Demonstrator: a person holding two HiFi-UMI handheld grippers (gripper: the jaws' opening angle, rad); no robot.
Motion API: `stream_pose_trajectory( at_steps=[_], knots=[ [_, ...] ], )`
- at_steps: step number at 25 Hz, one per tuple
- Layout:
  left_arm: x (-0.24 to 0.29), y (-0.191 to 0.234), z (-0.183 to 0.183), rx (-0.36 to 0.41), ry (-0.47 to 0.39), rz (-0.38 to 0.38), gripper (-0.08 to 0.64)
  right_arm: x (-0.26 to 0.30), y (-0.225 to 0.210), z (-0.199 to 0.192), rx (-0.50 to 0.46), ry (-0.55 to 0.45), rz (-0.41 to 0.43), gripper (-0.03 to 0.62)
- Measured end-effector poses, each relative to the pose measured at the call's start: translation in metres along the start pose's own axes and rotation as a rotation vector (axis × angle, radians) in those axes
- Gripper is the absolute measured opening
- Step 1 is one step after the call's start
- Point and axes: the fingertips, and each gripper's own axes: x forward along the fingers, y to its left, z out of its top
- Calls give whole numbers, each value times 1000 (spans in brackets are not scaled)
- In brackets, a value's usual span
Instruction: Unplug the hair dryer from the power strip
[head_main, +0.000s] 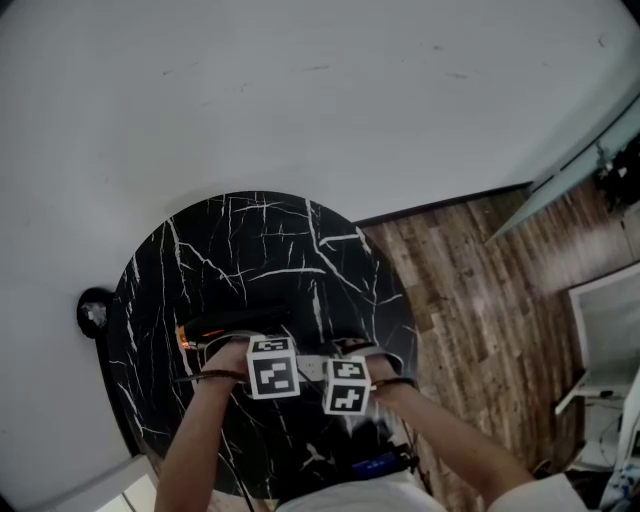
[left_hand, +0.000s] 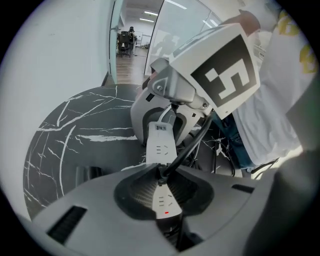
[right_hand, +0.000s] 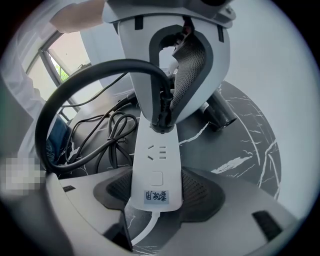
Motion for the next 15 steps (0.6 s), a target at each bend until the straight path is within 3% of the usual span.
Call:
stream_pose_trajectory(
  at_steps=[6, 12, 15],
  knots=[
    [4, -5, -1, 55, 50, 102, 54, 3, 1, 0, -5, 26, -1, 267],
    [-7, 5, 2, 26, -10, -1, 55, 3, 1, 0, 2, 61, -2, 267],
    [-5, -3, 0, 30, -1, 47, 54, 3, 0, 1, -8, 79, -5, 267]
  ],
)
